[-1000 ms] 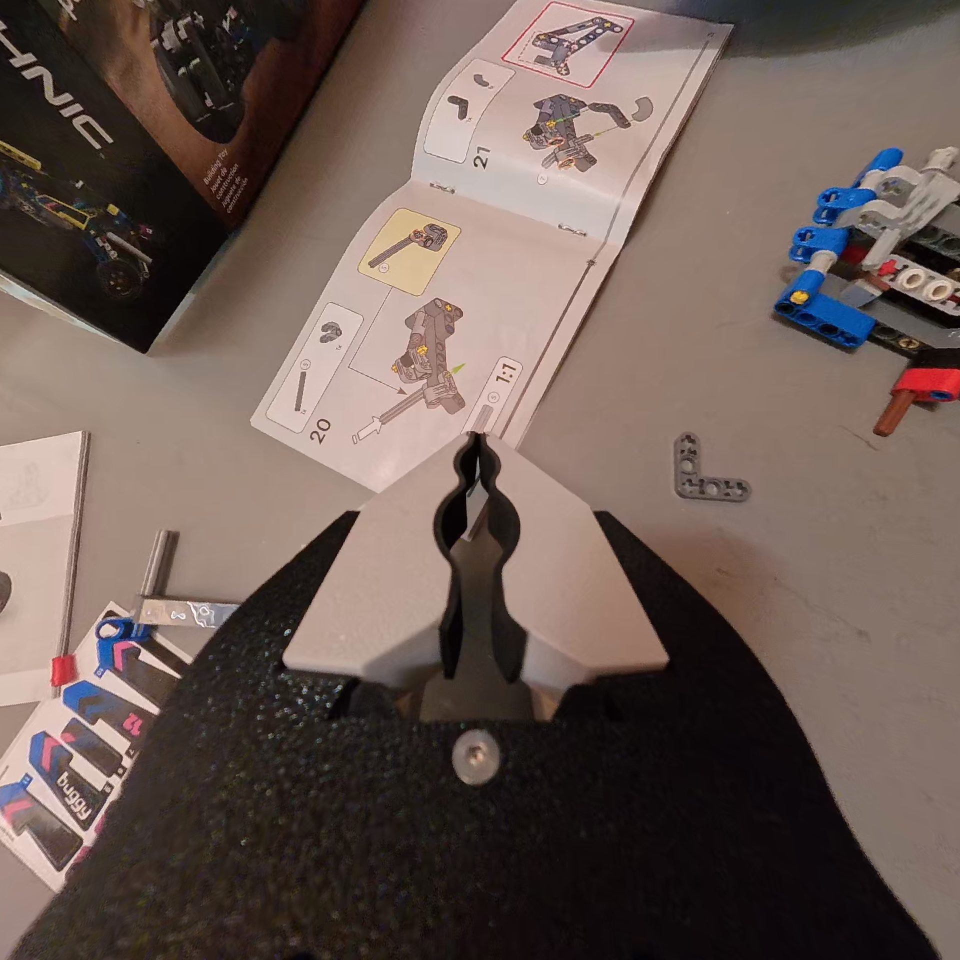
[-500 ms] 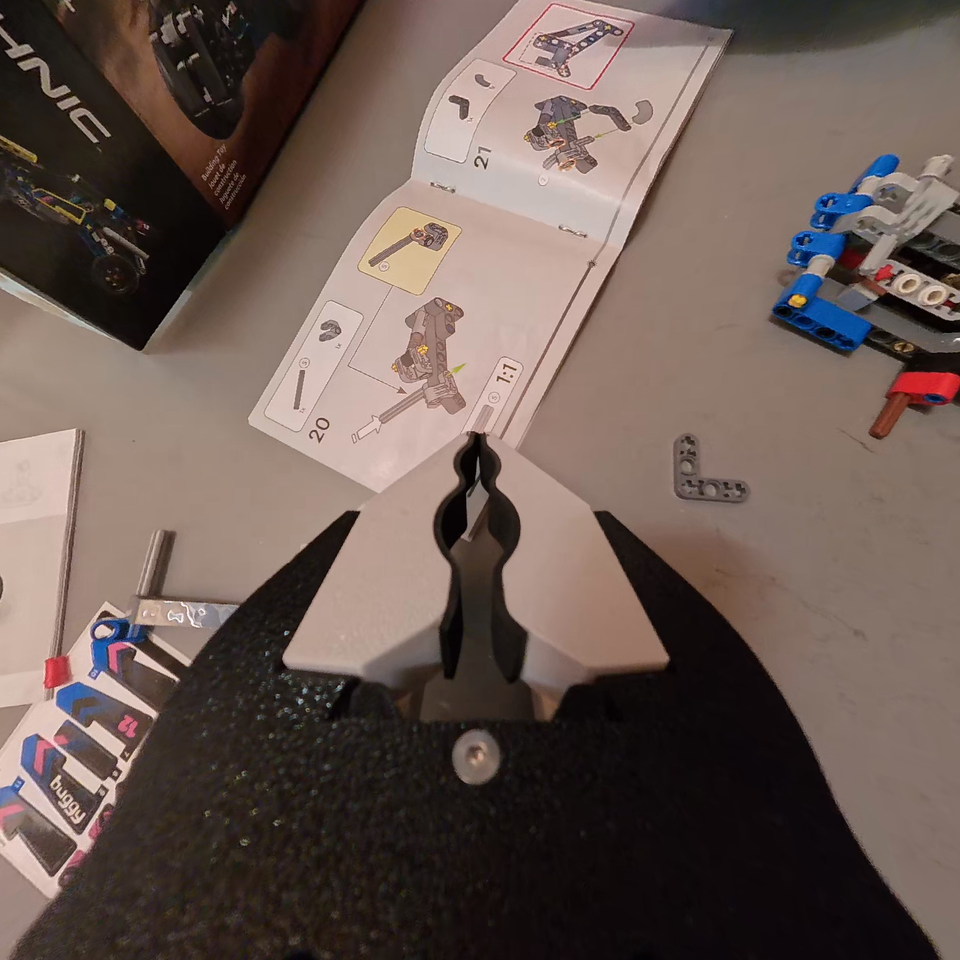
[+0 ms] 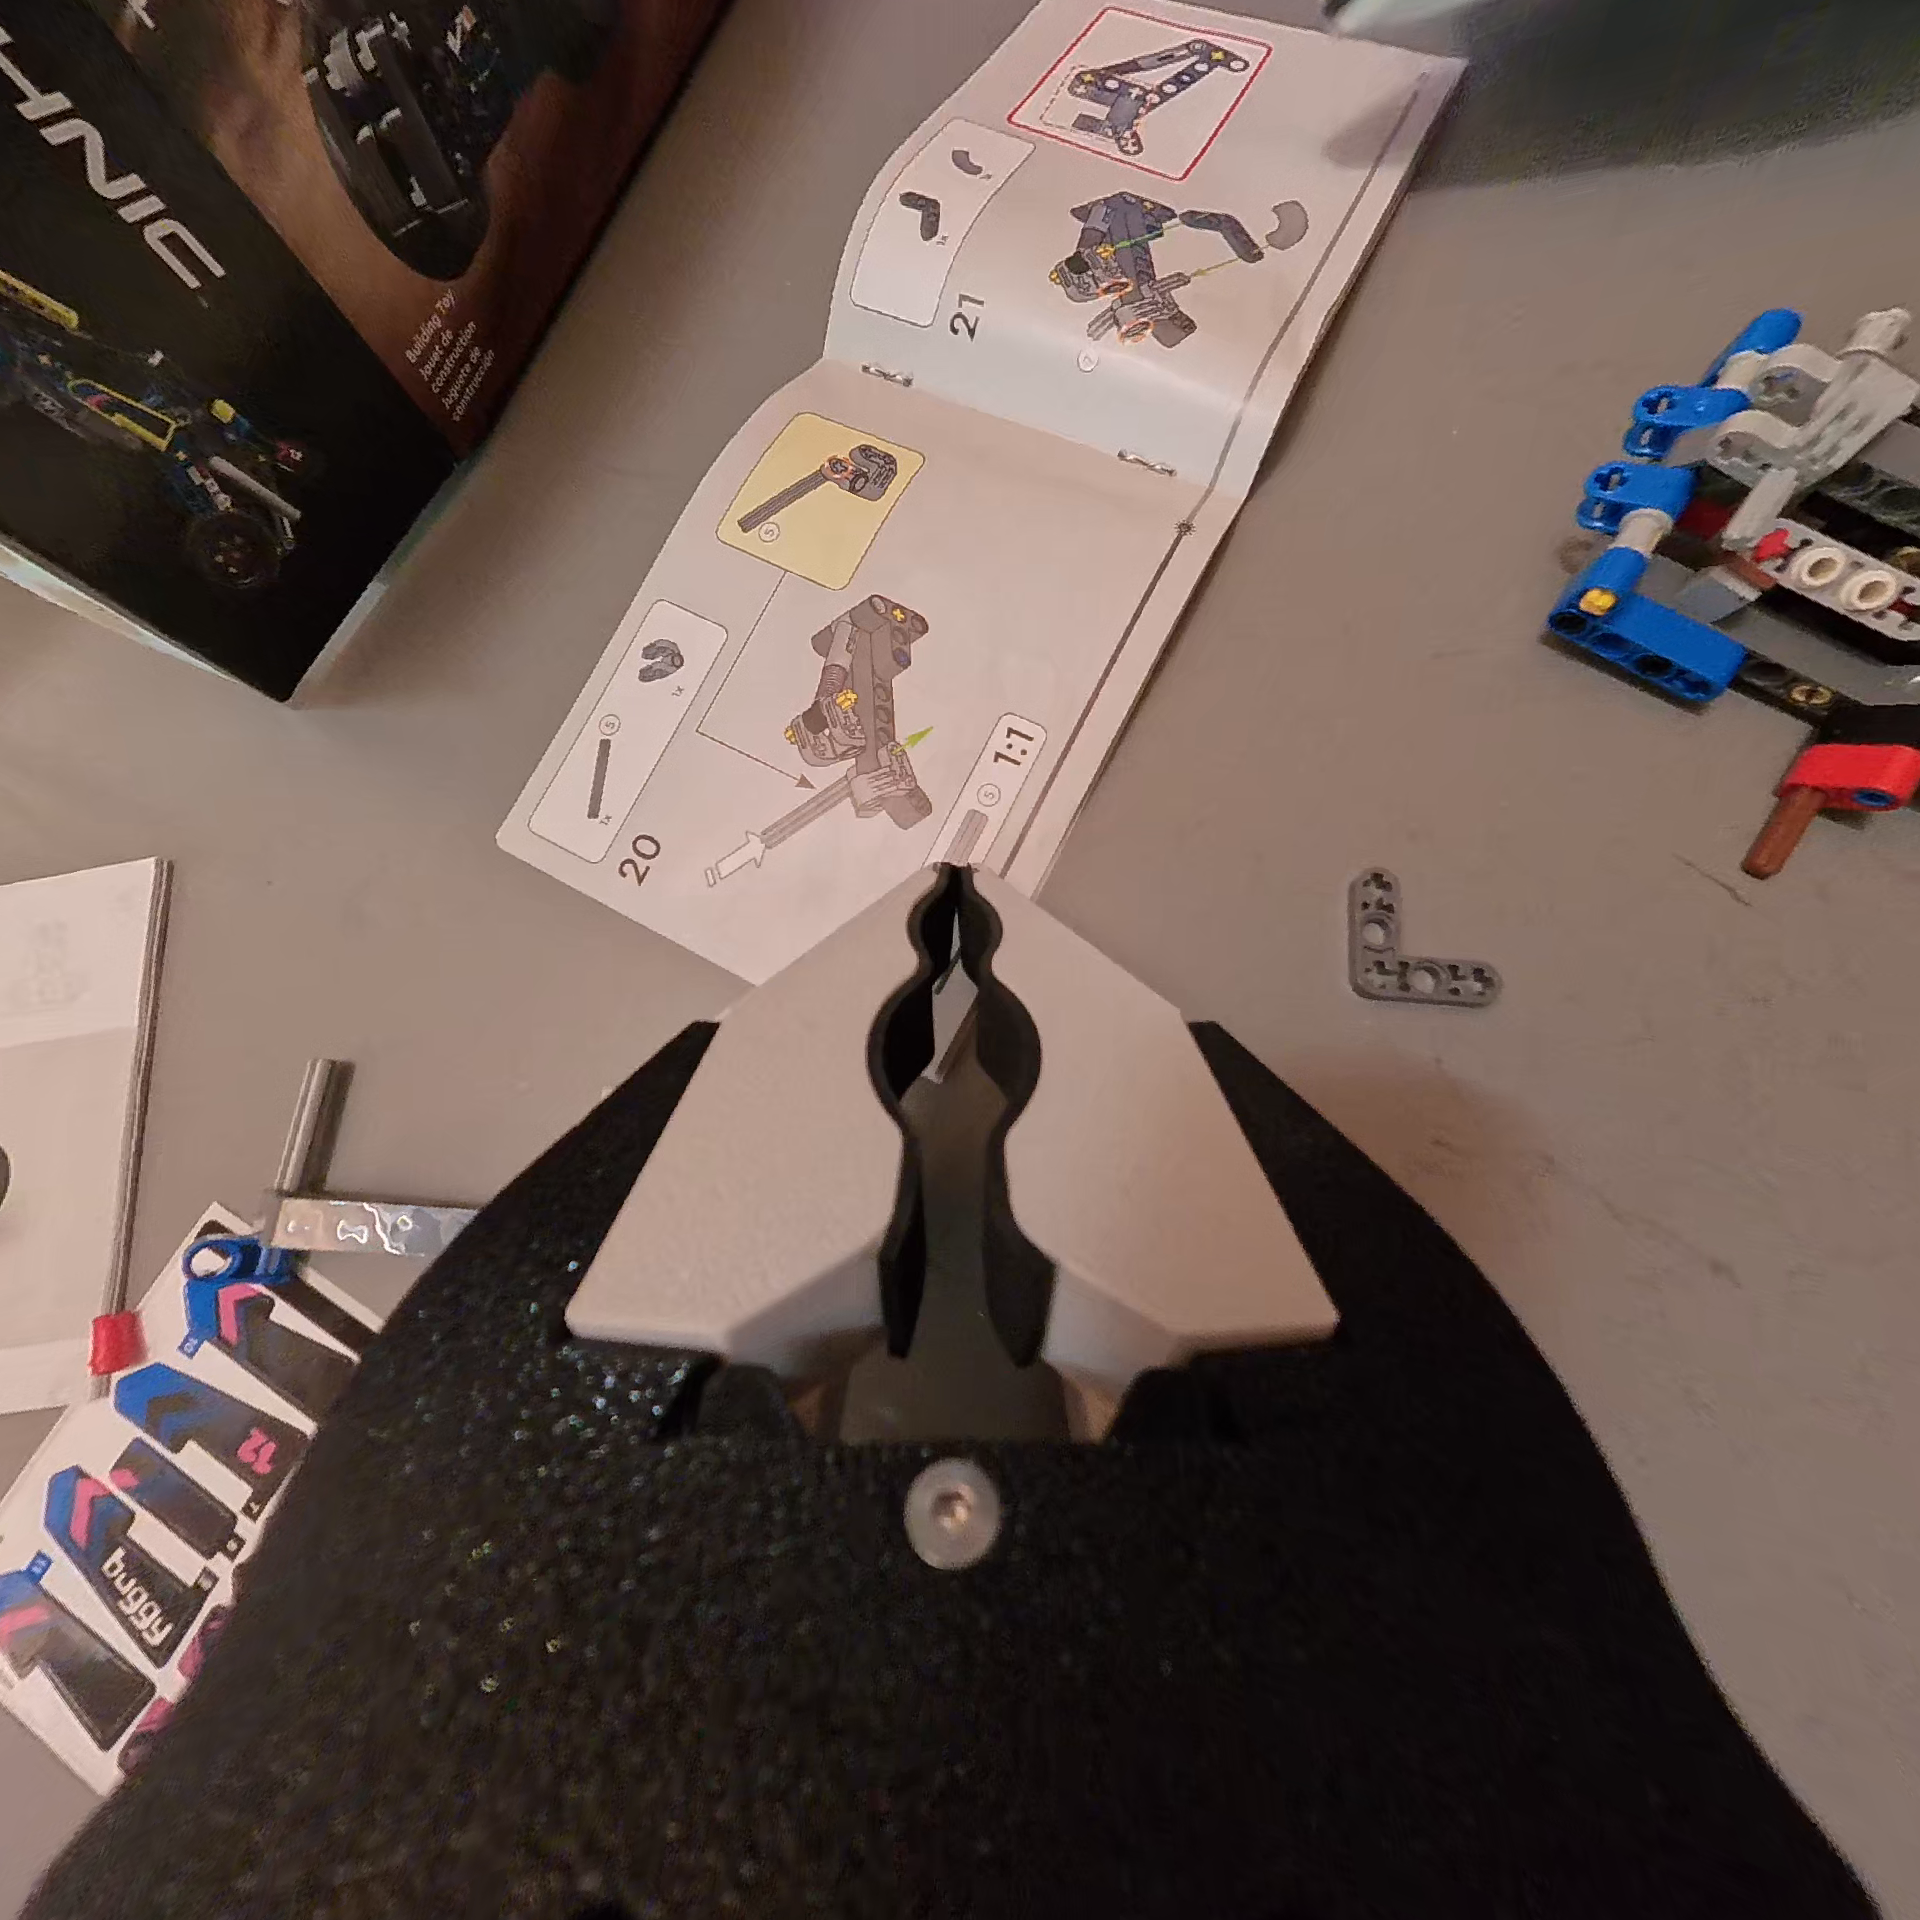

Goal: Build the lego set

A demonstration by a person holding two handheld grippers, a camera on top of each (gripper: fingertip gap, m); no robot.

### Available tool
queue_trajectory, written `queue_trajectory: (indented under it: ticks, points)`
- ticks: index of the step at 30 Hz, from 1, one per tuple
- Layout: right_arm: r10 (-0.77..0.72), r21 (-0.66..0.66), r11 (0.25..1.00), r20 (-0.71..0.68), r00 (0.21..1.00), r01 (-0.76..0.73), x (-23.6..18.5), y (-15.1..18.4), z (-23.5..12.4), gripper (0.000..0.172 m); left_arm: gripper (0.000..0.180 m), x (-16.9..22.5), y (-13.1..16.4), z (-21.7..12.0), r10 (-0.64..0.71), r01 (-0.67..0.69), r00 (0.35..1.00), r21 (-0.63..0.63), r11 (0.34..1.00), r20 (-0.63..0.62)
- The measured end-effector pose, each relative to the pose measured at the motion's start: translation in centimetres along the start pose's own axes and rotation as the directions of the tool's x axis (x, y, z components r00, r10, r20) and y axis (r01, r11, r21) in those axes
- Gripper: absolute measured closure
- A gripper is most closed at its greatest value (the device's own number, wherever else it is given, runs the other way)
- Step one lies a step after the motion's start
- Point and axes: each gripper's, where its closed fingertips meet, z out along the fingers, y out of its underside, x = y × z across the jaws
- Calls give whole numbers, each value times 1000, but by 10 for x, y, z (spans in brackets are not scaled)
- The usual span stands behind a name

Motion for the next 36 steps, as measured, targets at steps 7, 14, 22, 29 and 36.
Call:
queue_trajectory:
  ticks: [7, 14, 22, 29, 36]
  points:
    - [108, 123, 978, 384, 917, -166, -42, -30, -32, 163, 180, 5, -10, -9, 19, -19, 1000, 76, 997, -1]
    - [60, 210, 946, 632, 773, -245, -90, -85, -58, 148, 180, 62, -44, -42, 77, -37, 987, 263, 964, -143]
    - [106, 173, 954, 564, 819, -243, -86, -87, -45, 147, 171, 116, -46, -32, 192, -146, 956, 212, 966, -221]
    - [123, 125, 967, 540, 832, -224, -91, -78, -31, 143, 161, 126, -60, -6, 192, -138, 942, 202, 970, -277]
    - [114, 152, 963, 516, 849, -222, -92, -83, -25, 145, 172, 123, -61, 6, 205, -162, 937, 170, 972, -284]
